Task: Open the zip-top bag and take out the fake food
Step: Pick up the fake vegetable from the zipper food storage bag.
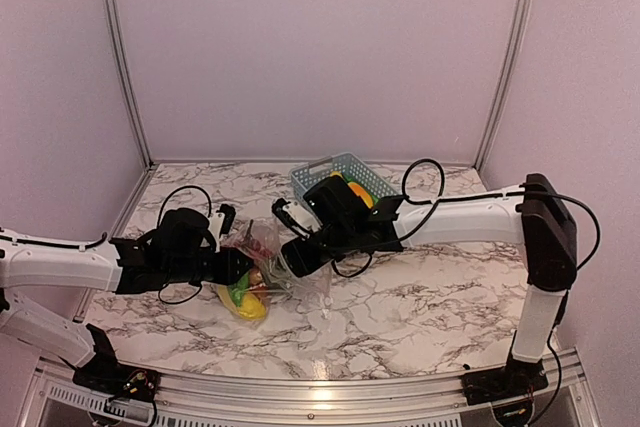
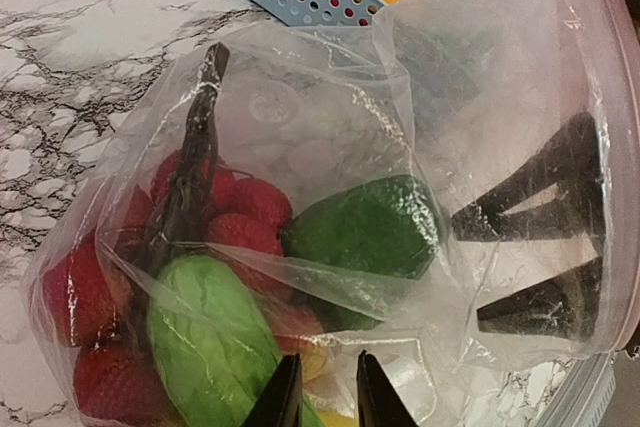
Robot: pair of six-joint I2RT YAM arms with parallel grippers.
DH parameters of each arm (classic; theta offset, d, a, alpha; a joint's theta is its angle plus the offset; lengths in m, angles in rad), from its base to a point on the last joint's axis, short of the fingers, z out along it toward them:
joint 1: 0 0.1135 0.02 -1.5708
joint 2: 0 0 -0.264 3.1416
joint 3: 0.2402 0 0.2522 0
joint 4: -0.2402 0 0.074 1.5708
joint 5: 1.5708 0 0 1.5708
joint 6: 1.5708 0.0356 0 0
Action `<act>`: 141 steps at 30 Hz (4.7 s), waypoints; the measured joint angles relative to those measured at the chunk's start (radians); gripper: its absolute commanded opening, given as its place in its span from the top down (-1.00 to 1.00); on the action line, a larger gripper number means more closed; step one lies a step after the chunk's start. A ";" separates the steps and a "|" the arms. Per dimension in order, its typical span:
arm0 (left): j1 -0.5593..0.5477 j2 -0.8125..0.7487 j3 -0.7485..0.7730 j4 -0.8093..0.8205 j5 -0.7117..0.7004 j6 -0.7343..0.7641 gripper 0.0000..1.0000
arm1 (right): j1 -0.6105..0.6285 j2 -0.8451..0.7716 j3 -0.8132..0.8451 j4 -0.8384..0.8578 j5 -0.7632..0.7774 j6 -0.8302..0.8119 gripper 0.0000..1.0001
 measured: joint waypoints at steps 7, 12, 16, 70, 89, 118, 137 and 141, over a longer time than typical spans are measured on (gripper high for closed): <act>0.039 -0.004 -0.021 0.023 0.004 0.001 0.59 | -0.005 0.031 0.023 0.012 0.056 -0.100 -0.21; 0.058 -0.009 -0.028 0.029 0.008 0.005 0.59 | -0.006 0.064 0.059 0.013 0.097 -0.144 -0.28; 0.064 -0.016 -0.034 0.029 0.007 0.008 0.59 | -0.013 0.084 0.097 0.012 0.128 -0.146 -0.26; 0.076 -0.030 -0.053 0.039 0.007 0.031 0.59 | 0.027 0.254 0.223 -0.137 0.053 -0.119 -0.10; 0.088 0.002 -0.051 0.076 0.006 0.024 0.59 | -0.011 0.014 0.076 -0.082 0.024 -0.016 0.08; 0.090 0.008 -0.050 0.084 0.010 0.012 0.59 | -0.023 0.096 -0.048 0.048 0.050 0.075 -0.35; 0.093 0.008 -0.050 0.084 0.008 0.013 0.59 | -0.045 0.037 -0.103 0.082 0.066 0.146 -0.54; 0.093 0.007 -0.050 0.084 0.007 0.013 0.59 | -0.062 0.026 -0.126 0.101 0.052 0.166 -0.58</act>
